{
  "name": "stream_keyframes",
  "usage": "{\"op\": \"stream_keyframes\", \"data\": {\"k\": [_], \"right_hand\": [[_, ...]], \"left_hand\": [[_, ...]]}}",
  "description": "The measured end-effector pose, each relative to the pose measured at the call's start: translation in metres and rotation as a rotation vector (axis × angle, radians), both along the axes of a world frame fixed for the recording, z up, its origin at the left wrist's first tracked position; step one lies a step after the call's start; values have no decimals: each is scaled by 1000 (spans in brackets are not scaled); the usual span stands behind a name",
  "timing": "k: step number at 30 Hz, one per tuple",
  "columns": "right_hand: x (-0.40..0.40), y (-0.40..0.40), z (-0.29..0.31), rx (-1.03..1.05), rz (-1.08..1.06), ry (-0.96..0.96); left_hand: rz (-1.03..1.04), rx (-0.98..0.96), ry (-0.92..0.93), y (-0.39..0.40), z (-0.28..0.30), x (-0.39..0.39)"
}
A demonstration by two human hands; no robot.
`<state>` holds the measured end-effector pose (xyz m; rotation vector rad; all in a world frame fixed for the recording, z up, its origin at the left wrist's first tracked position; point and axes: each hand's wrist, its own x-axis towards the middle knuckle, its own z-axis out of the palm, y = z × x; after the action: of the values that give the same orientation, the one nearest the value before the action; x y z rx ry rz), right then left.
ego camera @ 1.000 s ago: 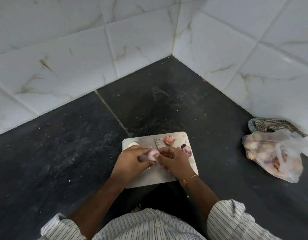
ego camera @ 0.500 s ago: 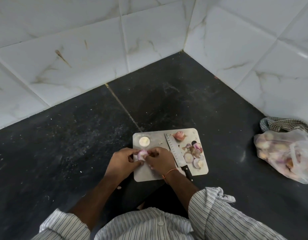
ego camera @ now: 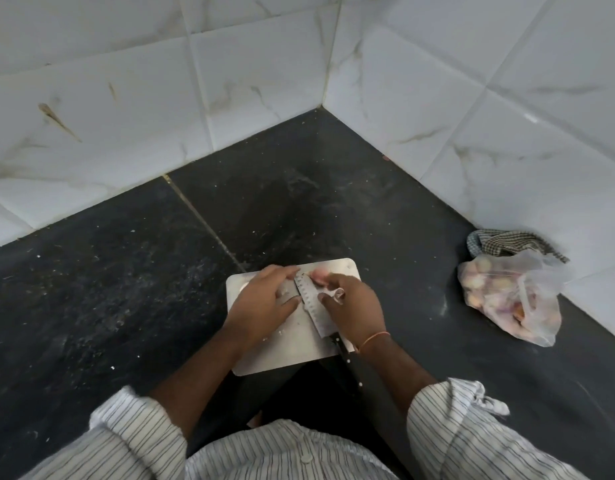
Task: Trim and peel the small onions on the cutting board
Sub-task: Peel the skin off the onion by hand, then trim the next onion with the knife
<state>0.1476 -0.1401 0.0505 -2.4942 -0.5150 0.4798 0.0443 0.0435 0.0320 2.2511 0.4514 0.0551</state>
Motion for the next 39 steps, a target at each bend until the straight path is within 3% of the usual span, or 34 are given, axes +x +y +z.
{"op": "stream_keyframes", "data": {"k": [3, 7, 16, 19, 23, 25, 28, 33, 36, 39], "right_hand": [[20, 0, 8, -138, 85, -149], [41, 11, 9, -301, 146, -105], [49, 14, -16, -258, 102, -19], [50, 11, -4, -151, 146, -38], [41, -4, 15, 172, 192, 16], [32, -14, 12, 297, 200, 49], [16, -27, 2, 368, 222, 0], [-12, -30, -2, 491, 218, -55], [-16, -31, -3, 343, 210, -134], [-15, -37, -6, -138, 286, -111]], "left_hand": [[-81, 22, 67, -13, -4, 45], [-136, 95, 151, -11, -23, 84], [-219, 107, 76, -5, -32, 86], [-192, 87, 46, -9, -24, 80], [-129, 81, 21, -12, -7, 57], [-102, -13, 21, -11, 0, 36], [-127, -196, 8, -12, 1, 5], [-117, -199, -36, -16, 0, -27], [-57, -130, 34, -19, -5, -32], [4, -28, 146, -21, -11, -27]]}}
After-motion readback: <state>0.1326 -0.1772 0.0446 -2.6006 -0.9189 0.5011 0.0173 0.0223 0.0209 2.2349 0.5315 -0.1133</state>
